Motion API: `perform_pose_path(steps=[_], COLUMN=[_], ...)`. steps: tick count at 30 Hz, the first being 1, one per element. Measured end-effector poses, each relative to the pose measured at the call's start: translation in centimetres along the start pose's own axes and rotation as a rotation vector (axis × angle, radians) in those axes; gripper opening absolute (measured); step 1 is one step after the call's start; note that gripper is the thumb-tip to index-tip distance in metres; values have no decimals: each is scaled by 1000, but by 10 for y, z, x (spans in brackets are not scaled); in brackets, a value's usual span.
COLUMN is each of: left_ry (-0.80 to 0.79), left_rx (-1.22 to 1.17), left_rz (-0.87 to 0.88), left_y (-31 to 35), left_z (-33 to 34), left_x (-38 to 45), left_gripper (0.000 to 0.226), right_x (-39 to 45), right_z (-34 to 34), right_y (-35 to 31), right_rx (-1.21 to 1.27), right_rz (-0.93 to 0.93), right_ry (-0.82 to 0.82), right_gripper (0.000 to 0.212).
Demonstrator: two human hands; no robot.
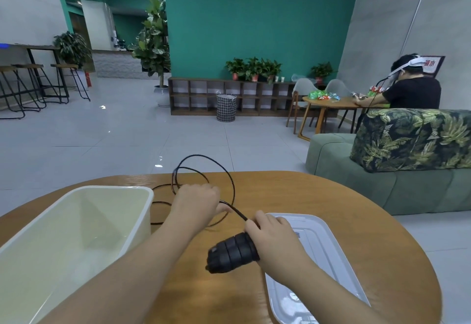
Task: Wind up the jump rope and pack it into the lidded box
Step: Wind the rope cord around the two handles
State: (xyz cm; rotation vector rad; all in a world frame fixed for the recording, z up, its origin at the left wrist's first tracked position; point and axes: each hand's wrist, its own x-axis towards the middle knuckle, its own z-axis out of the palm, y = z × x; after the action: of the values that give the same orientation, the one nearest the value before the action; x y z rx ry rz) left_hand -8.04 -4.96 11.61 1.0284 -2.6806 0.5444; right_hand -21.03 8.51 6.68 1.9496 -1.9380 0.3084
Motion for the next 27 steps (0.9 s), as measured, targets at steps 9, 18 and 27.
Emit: perform_pose_path(steps=[9, 18, 27], left_ry=[-57, -78, -63], left_rx=[-123, -496, -1022], left_rz=[66, 0, -208], left_y=[22, 58, 63], left_z=[-1, -1, 2], left_x=[-15, -34, -51], left_gripper=[32, 28, 25], right_x=[13, 29, 47], right_z=[16, 28, 24], right_y=[-4, 15, 27], right_rx=[-173, -47, 588], right_rz=[302, 517, 881], right_ry=[-170, -249, -183], right_gripper=[50, 34, 39])
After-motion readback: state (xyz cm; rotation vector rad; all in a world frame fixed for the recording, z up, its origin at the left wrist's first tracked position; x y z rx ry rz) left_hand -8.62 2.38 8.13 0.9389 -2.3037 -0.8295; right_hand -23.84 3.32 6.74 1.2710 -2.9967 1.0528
